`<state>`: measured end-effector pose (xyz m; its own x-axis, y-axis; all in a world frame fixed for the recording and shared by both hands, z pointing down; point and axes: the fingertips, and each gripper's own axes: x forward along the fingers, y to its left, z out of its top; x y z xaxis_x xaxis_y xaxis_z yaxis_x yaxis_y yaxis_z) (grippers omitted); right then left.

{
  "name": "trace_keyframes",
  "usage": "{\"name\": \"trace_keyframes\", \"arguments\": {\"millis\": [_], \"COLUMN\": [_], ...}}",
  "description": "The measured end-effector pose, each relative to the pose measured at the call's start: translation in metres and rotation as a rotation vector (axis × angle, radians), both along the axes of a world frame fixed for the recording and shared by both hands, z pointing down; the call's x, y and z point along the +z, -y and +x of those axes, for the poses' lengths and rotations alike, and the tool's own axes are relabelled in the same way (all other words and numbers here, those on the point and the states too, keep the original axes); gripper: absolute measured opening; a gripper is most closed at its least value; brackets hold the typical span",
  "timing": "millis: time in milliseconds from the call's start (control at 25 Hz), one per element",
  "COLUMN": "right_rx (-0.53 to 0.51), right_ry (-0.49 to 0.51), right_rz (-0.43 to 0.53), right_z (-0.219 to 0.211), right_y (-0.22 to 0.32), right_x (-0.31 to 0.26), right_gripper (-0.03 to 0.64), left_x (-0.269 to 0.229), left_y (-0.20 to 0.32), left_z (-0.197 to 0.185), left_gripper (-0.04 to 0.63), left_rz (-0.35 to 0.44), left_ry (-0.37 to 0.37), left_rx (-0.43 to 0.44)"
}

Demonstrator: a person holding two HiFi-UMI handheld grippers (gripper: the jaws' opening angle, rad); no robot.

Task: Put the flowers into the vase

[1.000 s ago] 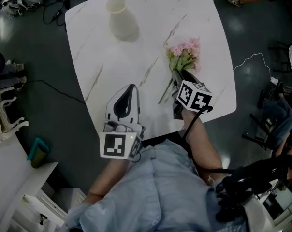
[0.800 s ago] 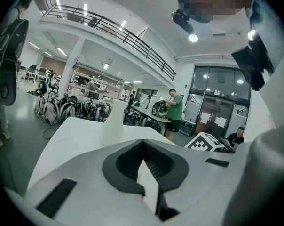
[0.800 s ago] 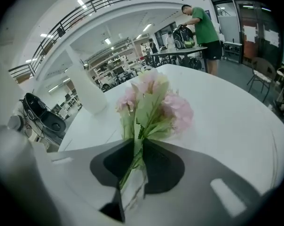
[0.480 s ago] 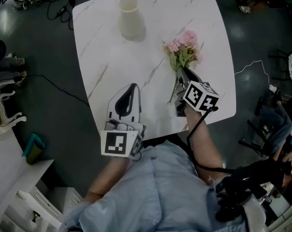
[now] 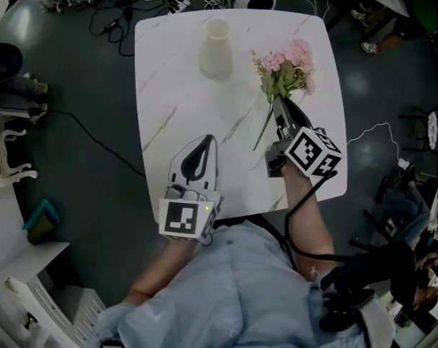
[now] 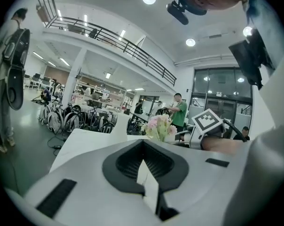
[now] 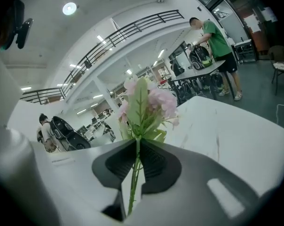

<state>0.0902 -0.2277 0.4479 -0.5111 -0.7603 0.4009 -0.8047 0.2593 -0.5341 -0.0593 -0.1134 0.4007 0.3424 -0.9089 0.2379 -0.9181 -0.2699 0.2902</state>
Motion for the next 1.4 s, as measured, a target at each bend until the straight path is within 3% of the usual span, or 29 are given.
{"name": "trace_keyframes", "arguments": {"millis": [480,960,1400], "right_rx": [-0.109,-0.187,-0.206], "right_ry": [0.062,0.102,0.161], "right_rz": [0.212,0.378,0.495], "right_z": [-0.066,-0.122,-0.145], "right_y": [0.076,0.156,0.183], "right_x": [-0.113,-0.173,-0.202], "right_gripper": [0.026,0.026,0.026], "left_x": [-0.014,0.021,0.048], "left_y": [0.011,0.034,0.040], "left_z": [-0.029,-0.069,-0.088], "left_gripper": [0.006,0.005,0.005], "left_rz": [0.020,-0.064,-0.084], "left_ry": [-0.020,-0.072,-0.084], "left_rx": [-0.075,-0.166,-0.222]}}
